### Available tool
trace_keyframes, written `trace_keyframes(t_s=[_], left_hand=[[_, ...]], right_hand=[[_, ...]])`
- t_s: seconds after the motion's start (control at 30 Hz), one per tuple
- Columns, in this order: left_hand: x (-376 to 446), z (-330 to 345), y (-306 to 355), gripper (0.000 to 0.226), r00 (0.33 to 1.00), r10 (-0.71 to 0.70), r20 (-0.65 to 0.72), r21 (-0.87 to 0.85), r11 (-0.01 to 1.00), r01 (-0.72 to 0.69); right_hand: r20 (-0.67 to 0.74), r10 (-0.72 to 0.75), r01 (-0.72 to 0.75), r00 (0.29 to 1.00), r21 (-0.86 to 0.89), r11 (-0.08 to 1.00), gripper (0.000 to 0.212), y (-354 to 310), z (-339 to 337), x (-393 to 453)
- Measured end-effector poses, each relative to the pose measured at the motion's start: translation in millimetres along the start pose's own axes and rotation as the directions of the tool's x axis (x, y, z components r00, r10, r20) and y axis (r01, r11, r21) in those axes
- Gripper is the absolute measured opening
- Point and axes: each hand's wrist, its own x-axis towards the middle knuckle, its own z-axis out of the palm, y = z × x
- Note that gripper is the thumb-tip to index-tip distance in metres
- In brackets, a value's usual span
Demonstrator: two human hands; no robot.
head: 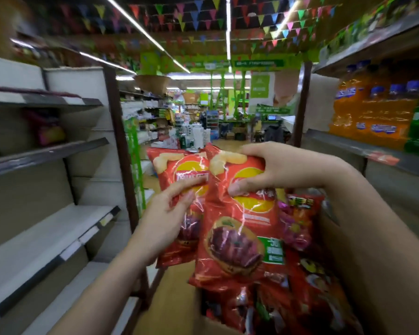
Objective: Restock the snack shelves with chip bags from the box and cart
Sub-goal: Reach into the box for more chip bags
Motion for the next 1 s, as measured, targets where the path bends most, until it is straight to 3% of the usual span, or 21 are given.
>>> trace_keyframes(t_s=[0.1, 0.17, 0.23, 0.3, 0.33, 0.4, 0.47, 0.5, 0.57, 0.63, 0.77, 0.83, 0.87, 0.93, 1.0], left_hand=[[-22.9, -35.9, 23.0, 0.022, 0.975, -0.219, -0.037, -0.246, 0.948, 0.203], [-42.6, -66.2, 32.2, 0.036, 0.937, -0.340, -0.073, -0.368, 0.883, 0.292], [-65.6, -100.5, 32.8, 0.052, 0.920, -0.359, -0.155, -0.238, 0.918, 0.318], [-96.5, -137.5, 33.3, 0.087, 0.913, -0.347, -0.214, -0.030, 0.937, 0.349], [-112.7, -155.0, 35.2, 0.096, 0.891, -0.377, -0.251, -0.012, 0.922, 0.387], [-148.6, -186.2, 41.8, 0.090, 0.838, -0.426, -0.341, -0.055, 0.899, 0.434], [-185.5, -212.2, 50.7, 0.070, 0.785, -0.437, -0.440, -0.119, 0.894, 0.431], [-205.6, -226.2, 51.6, 0.070, 0.748, -0.442, -0.496, -0.124, 0.888, 0.442], [-242.2, -247.1, 53.1, 0.091, 0.661, -0.450, -0.600, -0.099, 0.862, 0.497], [-285.8, -270.8, 54.7, 0.112, 0.578, -0.432, -0.693, -0.069, 0.837, 0.543], [-350.0, -295.5, 67.2, 0.110, 0.455, -0.401, -0.796, -0.150, 0.857, 0.492], [-379.4, -304.6, 80.9, 0.103, 0.387, -0.349, -0.853, -0.132, 0.863, 0.488], [-393.0, -308.1, 87.0, 0.108, 0.358, -0.336, -0.871, -0.125, 0.857, 0.500], [-418.5, -314.0, 97.3, 0.102, 0.306, -0.320, -0.897, -0.114, 0.834, 0.540], [-442.3, -322.4, 107.7, 0.095, 0.298, -0.304, -0.905, -0.092, 0.823, 0.560]], right_hand=[[-0.019, -0.126, 0.126, 0.992, -0.008, 0.992, 0.047, -46.9, 14.4, 28.5], [-0.047, -0.220, 0.219, 0.974, -0.033, 0.975, 0.048, -83.0, 30.0, 45.2], [-0.078, -0.309, 0.307, 0.948, -0.039, 0.951, 0.057, -120.4, 51.6, 57.7], [-0.090, -0.388, 0.390, 0.917, -0.003, 0.921, 0.062, -161.3, 78.6, 66.5], [-0.090, -0.419, 0.422, 0.903, 0.018, 0.906, 0.064, -180.8, 93.1, 69.5], [-0.129, -0.479, 0.490, 0.869, 0.079, 0.868, 0.064, -217.0, 127.1, 72.6], [-0.245, -0.486, 0.541, 0.839, 0.277, 0.794, 0.065, -251.5, 164.2, 68.9], [-0.274, -0.445, 0.523, 0.853, 0.428, 0.738, 0.072, -270.3, 182.6, 63.6], [-0.185, -0.353, 0.382, 0.917, 0.664, 0.643, 0.093, -300.1, 212.8, 45.5], [-0.044, -0.320, 0.249, 0.946, 0.733, 0.633, 0.105, -334.1, 239.6, 18.9], [0.188, -0.300, 0.057, 0.935, 0.757, 0.650, 0.128, -377.1, 281.7, -28.9], [0.316, -0.403, -0.025, 0.859, 0.812, 0.583, 0.117, -402.3, 298.8, -53.6], [0.348, -0.472, -0.035, 0.810, 0.832, 0.554, 0.102, -413.9, 307.3, -64.0], [0.321, -0.574, 0.009, 0.753, 0.867, 0.498, 0.063, -434.8, 325.5, -80.9], [0.303, -0.595, -0.007, 0.744, 0.894, 0.448, 0.054, -454.8, 339.4, -96.3]])
